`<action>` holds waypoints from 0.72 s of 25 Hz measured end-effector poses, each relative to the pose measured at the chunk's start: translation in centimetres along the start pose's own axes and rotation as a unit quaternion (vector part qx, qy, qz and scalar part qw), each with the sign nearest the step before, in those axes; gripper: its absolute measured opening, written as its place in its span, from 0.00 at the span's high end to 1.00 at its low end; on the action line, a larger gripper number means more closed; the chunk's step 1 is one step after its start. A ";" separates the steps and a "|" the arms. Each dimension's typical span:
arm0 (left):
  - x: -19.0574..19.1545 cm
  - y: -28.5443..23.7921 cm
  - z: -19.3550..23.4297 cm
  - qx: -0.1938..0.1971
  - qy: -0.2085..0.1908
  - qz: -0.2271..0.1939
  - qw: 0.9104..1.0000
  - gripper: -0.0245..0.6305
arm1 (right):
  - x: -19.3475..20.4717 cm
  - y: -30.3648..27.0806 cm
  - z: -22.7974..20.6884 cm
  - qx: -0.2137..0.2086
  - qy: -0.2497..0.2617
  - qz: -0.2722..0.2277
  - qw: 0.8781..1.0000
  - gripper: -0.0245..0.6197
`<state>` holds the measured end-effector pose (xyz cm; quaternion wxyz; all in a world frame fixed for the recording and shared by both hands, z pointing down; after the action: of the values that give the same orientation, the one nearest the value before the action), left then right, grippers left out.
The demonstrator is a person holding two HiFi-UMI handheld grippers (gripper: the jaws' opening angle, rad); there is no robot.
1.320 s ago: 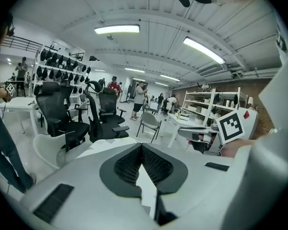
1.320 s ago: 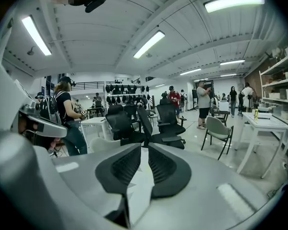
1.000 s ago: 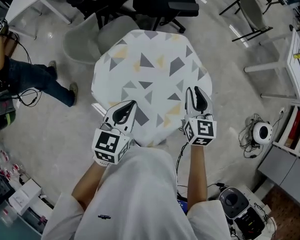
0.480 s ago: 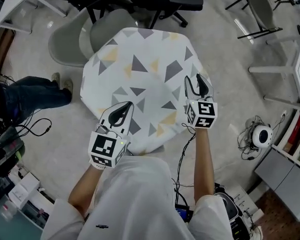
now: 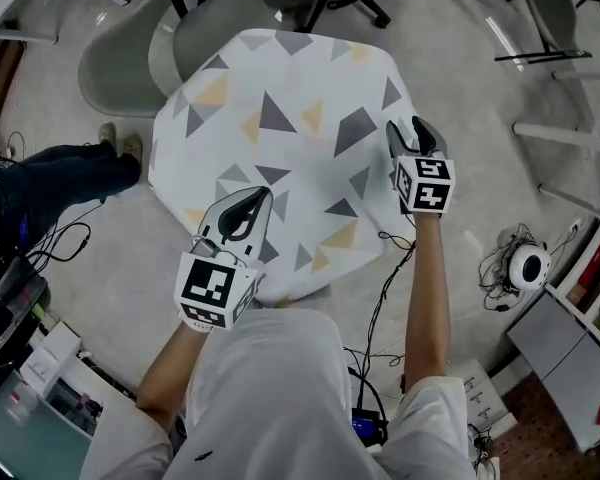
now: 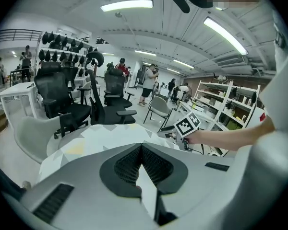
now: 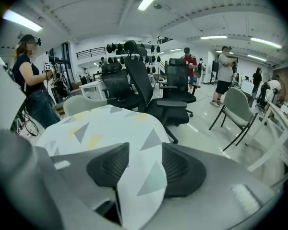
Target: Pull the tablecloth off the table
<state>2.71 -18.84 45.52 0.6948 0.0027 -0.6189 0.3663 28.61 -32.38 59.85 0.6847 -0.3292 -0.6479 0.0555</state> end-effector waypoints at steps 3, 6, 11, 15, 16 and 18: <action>0.6 -1.0 0.5 -0.003 0.006 0.006 1.000 0.95 | 1.7 -1.7 -1.6 -0.009 -0.010 0.027 1.000 0.63; 1.3 -2.0 1.3 -0.006 0.007 0.014 1.000 0.95 | 2.9 -2.8 -2.9 -0.020 -0.026 0.046 0.998 0.55; 1.6 -3.2 2.2 -0.011 0.009 0.019 1.000 0.95 | 4.4 -4.2 -4.0 -0.036 -0.057 0.071 0.995 0.51; 1.9 -3.7 2.1 -0.010 0.012 0.022 1.000 0.95 | 4.7 -4.4 -4.3 -0.048 -0.066 0.086 0.993 0.51; 2.0 -3.7 2.0 -0.009 0.012 0.024 1.000 0.95 | 4.7 -4.4 -4.3 -0.050 -0.068 0.088 0.992 0.52; 2.2 -3.9 1.9 -0.008 0.013 0.026 1.000 0.95 | 4.7 -4.3 -4.1 -0.051 -0.068 0.092 0.992 0.56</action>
<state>2.93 -21.43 49.61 0.6928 -0.0235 -0.6127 0.3795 31.64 -34.95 66.29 0.6136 -0.4175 -0.6616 0.1074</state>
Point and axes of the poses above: the fingertips, and each gripper's own axes: y backward along the fingers, z to its left, x out of its underside, the point moved 3 cm from there along y, backward along the fingers, and after that the axes turned 10 degrees about -z, right-handed, at the moved point
